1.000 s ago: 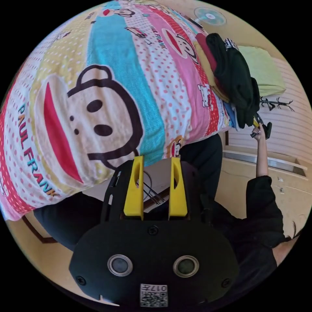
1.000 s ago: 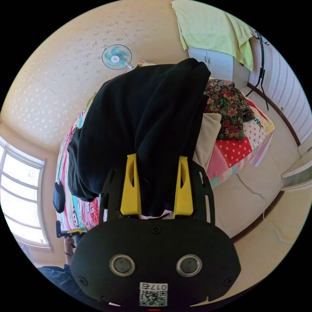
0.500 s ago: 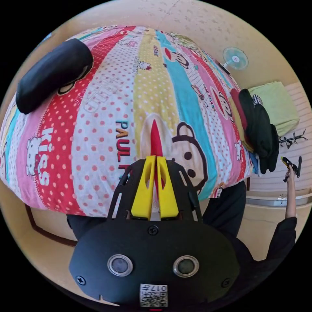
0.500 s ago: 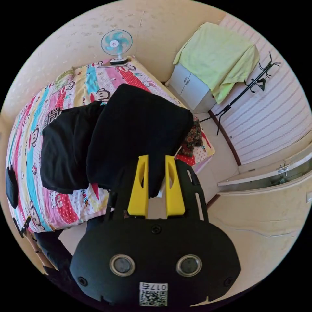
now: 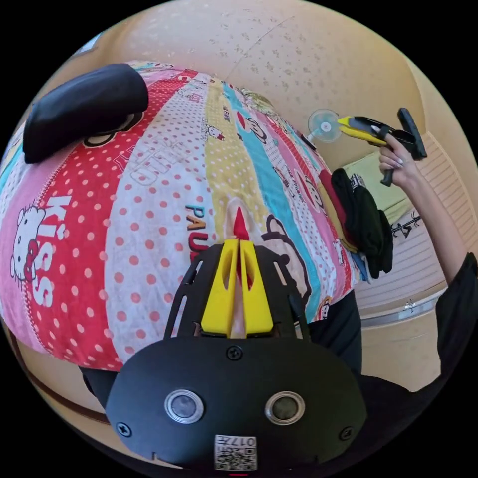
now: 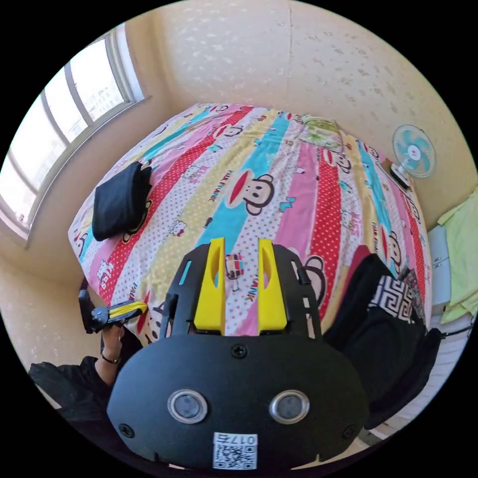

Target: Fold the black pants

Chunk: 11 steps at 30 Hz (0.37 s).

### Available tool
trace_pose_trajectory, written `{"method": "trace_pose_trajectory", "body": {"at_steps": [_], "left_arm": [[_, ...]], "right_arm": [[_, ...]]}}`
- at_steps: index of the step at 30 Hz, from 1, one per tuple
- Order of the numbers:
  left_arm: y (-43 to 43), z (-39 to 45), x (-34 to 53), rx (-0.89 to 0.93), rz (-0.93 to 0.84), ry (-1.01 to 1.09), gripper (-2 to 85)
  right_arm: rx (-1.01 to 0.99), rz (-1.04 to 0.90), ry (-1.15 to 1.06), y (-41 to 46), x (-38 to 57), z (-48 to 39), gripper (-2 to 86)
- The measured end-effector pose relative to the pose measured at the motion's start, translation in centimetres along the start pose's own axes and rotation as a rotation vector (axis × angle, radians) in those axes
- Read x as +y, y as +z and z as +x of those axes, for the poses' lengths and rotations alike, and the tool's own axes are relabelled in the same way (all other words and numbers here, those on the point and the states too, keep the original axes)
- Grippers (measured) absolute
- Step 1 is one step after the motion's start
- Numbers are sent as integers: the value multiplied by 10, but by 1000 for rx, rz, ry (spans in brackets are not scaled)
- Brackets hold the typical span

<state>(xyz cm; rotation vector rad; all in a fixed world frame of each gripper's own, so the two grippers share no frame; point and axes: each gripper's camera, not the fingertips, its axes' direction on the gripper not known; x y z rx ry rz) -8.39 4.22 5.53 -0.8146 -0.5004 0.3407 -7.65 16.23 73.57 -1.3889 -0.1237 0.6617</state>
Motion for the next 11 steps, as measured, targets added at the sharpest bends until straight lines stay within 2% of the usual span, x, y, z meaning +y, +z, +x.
{"method": "trace_pose_trajectory", "body": {"at_steps": [2, 3, 5, 8, 9, 11], "left_arm": [[-23, -17, -1, -9, 51, -41, -10], [-38, -26, -1, -39, 84, -59, -10], [-58, -42, 0, -77, 129, -95, -10], [-78, -66, 0, -12, 173, -150, -10], [-81, -70, -2, 11, 172, -157, -10], [-85, -71, -7, 10, 166, -156, -10]], "right_arm": [[-208, -47, -116, 82, -47, -99, 107], [-247, -58, -157, 100, -55, -128, 110], [-319, -126, -361, 161, -78, -260, 130], [-200, -174, -526, 220, -85, -394, 157], [-165, -198, -547, 233, -85, -413, 158], [63, -311, -566, 288, -85, -460, 139]]}}
